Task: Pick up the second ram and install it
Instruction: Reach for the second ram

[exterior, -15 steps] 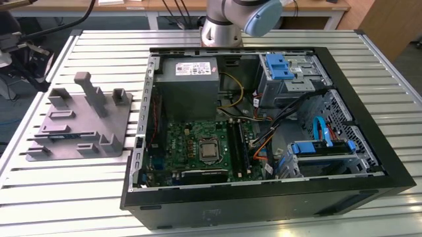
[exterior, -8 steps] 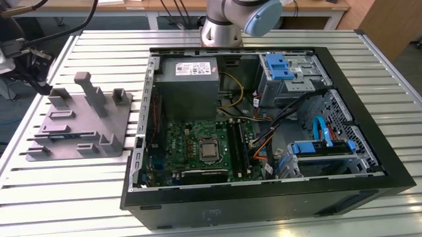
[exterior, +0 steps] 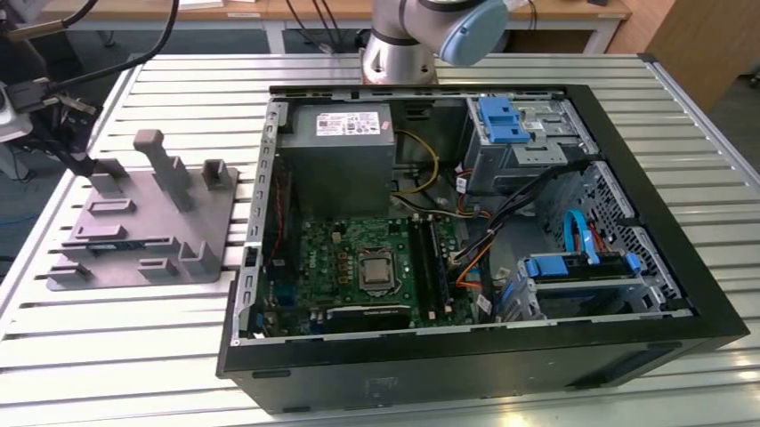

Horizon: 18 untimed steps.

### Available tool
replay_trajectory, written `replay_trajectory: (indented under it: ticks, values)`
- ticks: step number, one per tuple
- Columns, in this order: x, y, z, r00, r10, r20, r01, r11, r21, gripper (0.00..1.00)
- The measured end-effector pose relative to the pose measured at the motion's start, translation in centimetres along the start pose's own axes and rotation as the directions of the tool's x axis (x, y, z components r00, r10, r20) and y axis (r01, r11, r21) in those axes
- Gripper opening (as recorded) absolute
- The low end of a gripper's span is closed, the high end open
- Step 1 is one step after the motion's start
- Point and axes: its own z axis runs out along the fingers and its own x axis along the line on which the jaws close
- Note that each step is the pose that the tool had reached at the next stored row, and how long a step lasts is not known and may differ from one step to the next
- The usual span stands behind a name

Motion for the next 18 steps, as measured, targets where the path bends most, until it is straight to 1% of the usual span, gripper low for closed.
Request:
replay_trajectory:
  ticks: [18]
  values:
    - [0.25,-0.12,1.59,1.0000,0.000,-0.0001,0.000,1.0000,0.0000,0.10]
